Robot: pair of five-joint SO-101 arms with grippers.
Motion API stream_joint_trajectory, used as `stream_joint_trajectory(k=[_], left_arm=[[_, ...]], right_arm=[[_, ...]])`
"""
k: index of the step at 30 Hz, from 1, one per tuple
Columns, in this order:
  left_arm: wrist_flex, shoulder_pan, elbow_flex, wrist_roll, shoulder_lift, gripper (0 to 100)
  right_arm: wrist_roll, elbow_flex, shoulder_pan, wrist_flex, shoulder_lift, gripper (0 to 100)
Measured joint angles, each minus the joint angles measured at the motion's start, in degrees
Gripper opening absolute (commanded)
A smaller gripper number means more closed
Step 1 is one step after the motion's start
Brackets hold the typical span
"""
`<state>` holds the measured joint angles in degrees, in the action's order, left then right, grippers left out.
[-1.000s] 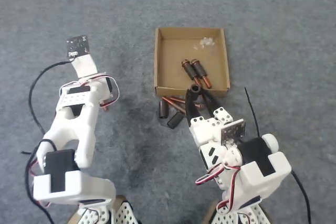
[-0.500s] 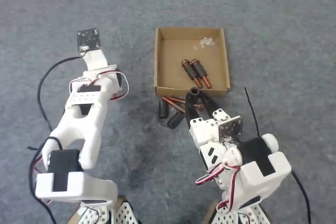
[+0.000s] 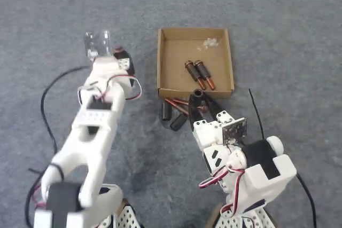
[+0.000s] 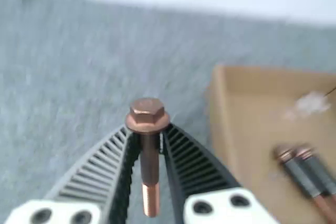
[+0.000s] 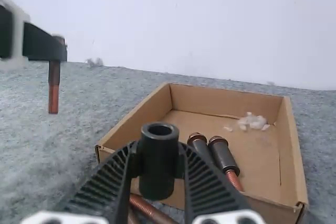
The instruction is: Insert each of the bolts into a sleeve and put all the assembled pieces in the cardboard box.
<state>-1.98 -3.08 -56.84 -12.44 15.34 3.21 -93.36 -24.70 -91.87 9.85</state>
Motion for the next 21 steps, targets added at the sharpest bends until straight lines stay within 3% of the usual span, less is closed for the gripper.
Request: stream_joint_trajectory(k=[3,9,21], left_arm=[[-6.77,2.90,-6.15,0.00,5.80,1],[-7.65,9.85,-12.57,0.00,15.03,1],[6.51,26.46,-13.27,-0.09,33.67,1]], right_arm=[[0.00,0.00,0.00,0.00,0.00,0.6],[0.00,0.00,0.00,0.00,0.00,0.6],[0.00,0.00,0.00,1.23,0.00,0.6]])
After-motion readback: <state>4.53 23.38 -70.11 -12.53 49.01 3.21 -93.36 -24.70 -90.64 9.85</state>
